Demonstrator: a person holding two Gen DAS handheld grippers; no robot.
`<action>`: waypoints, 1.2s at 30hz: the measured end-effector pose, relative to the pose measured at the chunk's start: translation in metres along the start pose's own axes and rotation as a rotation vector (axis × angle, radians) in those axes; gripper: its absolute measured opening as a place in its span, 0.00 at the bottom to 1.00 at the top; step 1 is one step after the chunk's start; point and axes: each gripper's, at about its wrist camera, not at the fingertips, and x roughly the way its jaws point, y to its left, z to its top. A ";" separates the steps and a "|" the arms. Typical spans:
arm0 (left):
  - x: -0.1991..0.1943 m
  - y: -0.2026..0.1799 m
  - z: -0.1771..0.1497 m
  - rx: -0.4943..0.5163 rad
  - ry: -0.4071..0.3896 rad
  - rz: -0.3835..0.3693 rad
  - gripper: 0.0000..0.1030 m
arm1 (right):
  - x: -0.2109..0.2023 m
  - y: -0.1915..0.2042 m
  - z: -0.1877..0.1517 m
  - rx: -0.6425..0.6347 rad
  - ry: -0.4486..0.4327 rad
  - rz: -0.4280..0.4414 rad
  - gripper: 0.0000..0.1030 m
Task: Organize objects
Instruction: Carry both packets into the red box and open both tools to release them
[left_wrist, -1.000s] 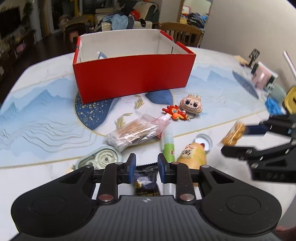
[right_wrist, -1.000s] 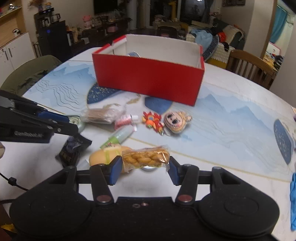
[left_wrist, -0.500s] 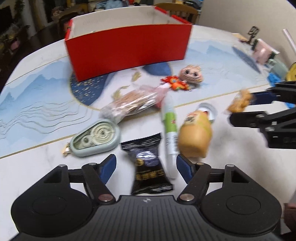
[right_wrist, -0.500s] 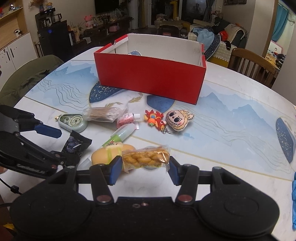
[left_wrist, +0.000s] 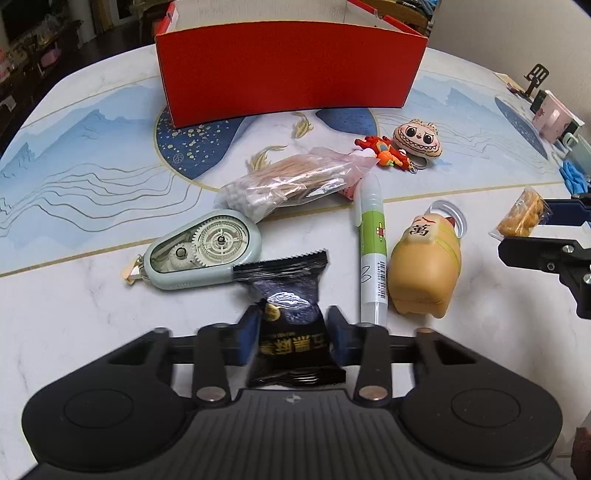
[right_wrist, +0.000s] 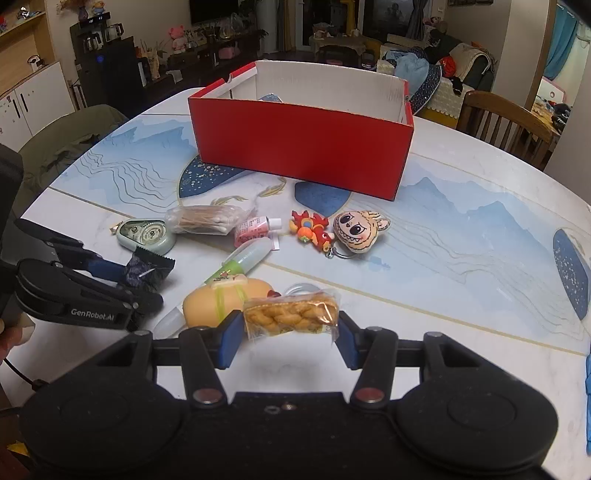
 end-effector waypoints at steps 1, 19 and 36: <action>0.000 0.000 0.000 0.000 -0.001 -0.006 0.34 | 0.000 0.000 0.001 -0.001 0.000 -0.002 0.51; -0.051 -0.002 0.050 -0.002 -0.124 -0.092 0.32 | -0.018 -0.007 0.056 -0.036 -0.093 0.023 0.51; -0.063 0.009 0.160 0.018 -0.244 -0.068 0.32 | -0.006 -0.035 0.157 -0.065 -0.215 0.009 0.51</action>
